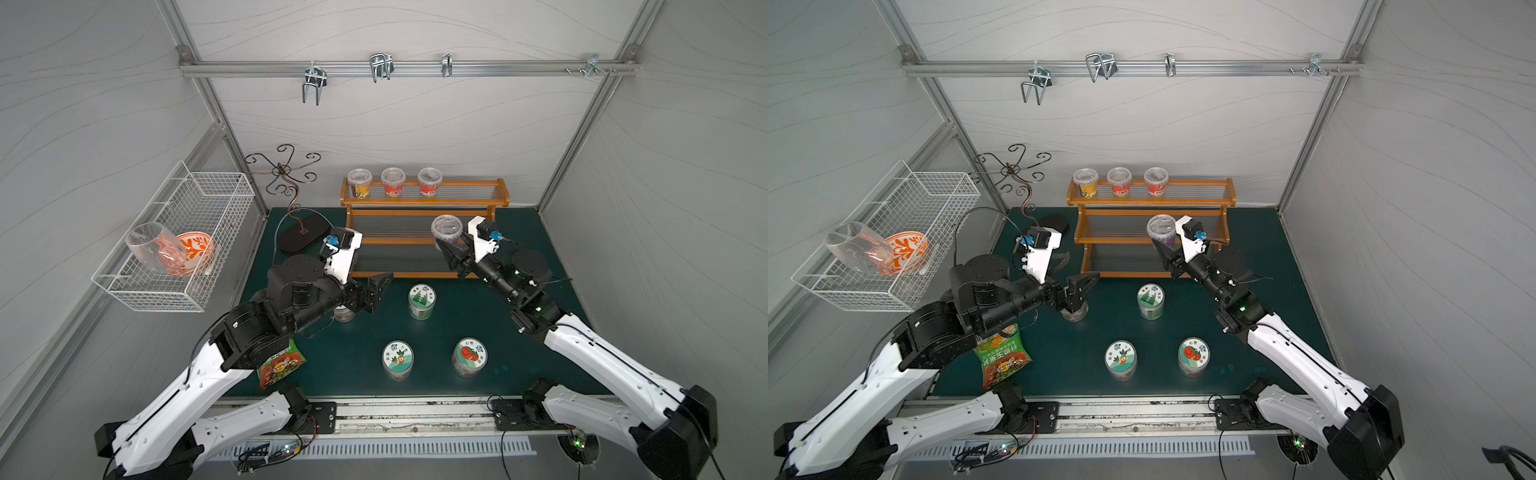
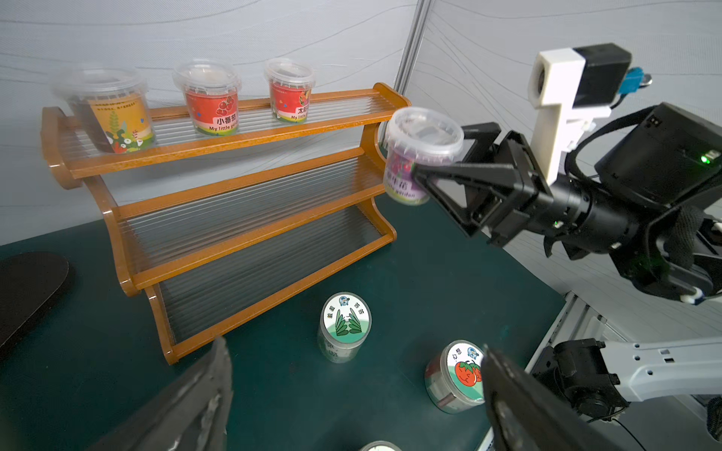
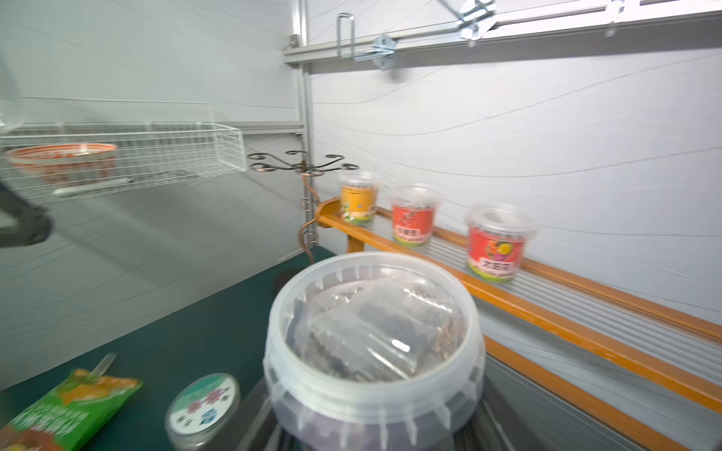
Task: Place the seed container on the shelf
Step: Place the seed jar on the shelf.
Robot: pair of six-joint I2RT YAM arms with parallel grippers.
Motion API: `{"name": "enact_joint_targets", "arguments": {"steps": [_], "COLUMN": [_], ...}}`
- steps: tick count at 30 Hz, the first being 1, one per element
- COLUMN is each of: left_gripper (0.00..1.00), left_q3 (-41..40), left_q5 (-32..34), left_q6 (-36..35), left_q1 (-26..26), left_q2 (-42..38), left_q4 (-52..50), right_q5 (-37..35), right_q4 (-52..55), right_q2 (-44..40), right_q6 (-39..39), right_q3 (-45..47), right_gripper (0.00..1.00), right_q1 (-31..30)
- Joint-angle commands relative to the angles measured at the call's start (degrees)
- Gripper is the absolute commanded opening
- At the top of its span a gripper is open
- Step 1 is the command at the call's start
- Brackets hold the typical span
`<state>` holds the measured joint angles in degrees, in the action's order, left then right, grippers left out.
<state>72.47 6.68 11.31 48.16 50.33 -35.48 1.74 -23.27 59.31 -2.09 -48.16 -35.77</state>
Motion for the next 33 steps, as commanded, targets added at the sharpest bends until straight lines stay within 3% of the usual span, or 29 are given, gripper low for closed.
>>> {"name": "enact_joint_targets", "arguments": {"steps": [1,6,13,22,33], "left_gripper": [1.00,1.00,1.00,1.00,1.00], "left_q3": [-0.3,-0.5,-0.8,-0.8,-1.2], "left_q5": [0.3,0.7,0.7,0.6,0.5], "left_q6": [0.8,0.8,1.0,0.7,0.6], "left_q1": [0.1,0.1,0.1,0.1,0.1], "left_q2": [-0.8,-0.9,-1.0,-0.6,-1.5], "left_q4": [4.5,4.4,4.2,4.0,3.8], "right_q5": [1.8,5.0,5.9,6.3,3.7], "right_q4": [-5.8,-9.8,-12.3,-11.3,-9.1], "right_q2": [2.2,8.5,17.7,27.7,33.4], "right_q6": [3.0,6.4,8.3,8.1,4.4], "right_q3": [-3.5,-7.3,-12.9,-21.5,-24.5], "right_gripper": [0.60,0.60,0.61,0.61,0.61], "right_q1": [5.3,12.5,17.8,20.1,20.5]}}
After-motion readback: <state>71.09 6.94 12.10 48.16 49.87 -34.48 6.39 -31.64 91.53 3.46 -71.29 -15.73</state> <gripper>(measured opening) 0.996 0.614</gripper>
